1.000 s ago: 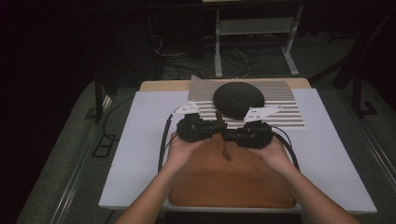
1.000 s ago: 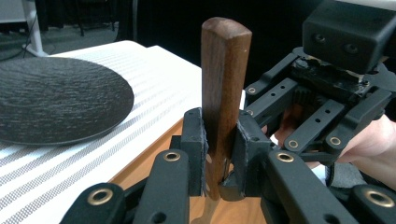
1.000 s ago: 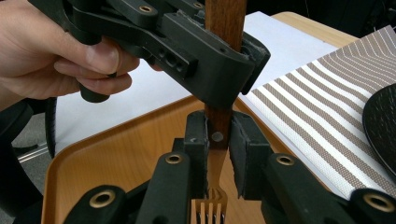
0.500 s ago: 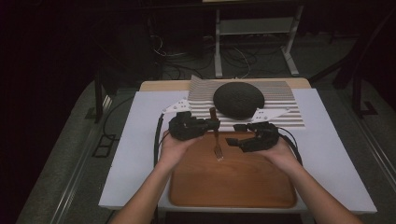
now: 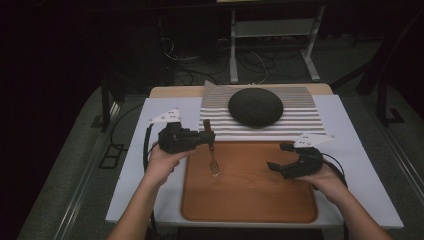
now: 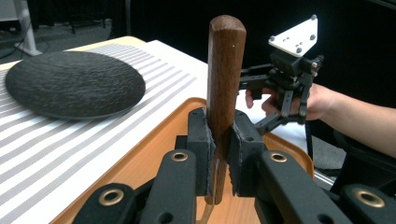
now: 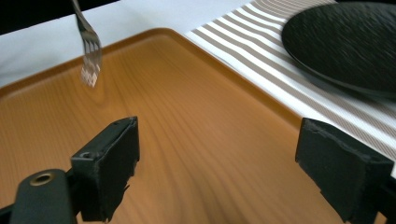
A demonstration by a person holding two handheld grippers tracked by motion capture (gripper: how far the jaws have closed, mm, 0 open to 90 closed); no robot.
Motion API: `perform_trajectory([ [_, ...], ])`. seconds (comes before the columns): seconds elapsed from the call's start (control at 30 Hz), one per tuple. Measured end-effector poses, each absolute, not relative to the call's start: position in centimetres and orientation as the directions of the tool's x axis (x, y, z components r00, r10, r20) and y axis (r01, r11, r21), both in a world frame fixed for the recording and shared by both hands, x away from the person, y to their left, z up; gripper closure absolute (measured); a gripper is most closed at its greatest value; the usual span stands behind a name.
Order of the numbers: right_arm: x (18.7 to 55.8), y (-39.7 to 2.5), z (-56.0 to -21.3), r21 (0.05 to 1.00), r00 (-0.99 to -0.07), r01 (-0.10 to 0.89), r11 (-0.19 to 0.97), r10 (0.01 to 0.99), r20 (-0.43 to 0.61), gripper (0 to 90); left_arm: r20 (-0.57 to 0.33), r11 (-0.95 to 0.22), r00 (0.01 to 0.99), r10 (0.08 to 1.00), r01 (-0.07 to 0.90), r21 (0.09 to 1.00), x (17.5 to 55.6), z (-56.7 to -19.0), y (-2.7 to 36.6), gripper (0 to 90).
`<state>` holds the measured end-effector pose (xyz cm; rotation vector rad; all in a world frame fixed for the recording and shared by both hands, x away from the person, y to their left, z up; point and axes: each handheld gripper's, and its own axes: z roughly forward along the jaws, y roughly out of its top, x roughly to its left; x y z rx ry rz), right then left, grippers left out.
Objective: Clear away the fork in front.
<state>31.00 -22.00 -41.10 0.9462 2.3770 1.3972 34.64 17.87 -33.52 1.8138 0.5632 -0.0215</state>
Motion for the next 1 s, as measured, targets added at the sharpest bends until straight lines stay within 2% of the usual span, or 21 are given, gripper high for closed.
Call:
perform_trajectory([
  [0.43,27.8,-26.5,-43.0,0.835,-0.695,0.458,0.304,0.709,0.123,6.8,-0.339,-0.198,0.863,0.376,0.432,0.880,33.0,-33.5,20.7,80.5],
  [0.7,27.7,-26.8,-43.3,0.829,-0.687,0.463,0.313,0.718,0.112,6.4,-0.380,-0.233,0.853,0.357,0.475,0.848,31.8,-35.0,21.0,80.5],
  [1.0,27.8,-26.9,-43.3,0.832,-0.679,0.460,0.309,0.727,0.105,6.4,-0.400,-0.252,0.844,0.356,0.499,0.829,32.7,-36.5,20.4,79.7],
])
